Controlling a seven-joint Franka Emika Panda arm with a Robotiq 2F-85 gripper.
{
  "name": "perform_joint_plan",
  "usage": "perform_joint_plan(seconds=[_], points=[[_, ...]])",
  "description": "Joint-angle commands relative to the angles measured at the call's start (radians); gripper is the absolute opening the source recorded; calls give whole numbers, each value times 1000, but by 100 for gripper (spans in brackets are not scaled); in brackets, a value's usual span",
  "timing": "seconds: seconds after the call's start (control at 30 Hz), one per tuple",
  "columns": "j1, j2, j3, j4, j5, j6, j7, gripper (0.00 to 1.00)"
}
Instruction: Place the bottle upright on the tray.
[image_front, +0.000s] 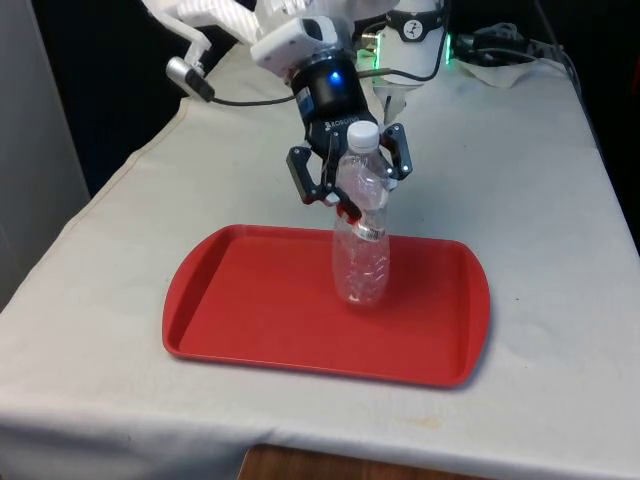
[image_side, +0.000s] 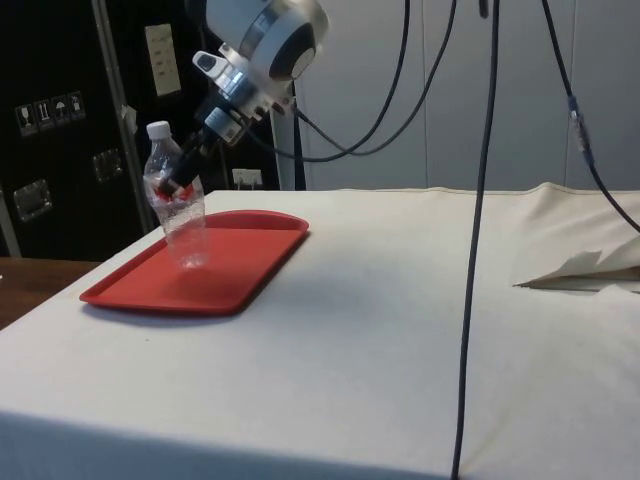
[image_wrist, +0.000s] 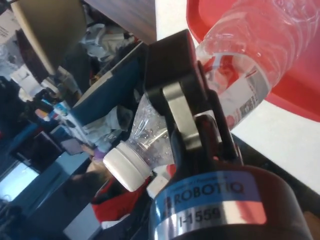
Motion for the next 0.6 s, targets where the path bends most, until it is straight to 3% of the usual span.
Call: perform_joint_plan(seconds=[0.0,0.33,0.57], points=[[-7,4,4,12,28,-2,-27,0],[-12,30,-5,35,106,-42,-105,0],[-11,32,-8,34,114,-55,-118,0]])
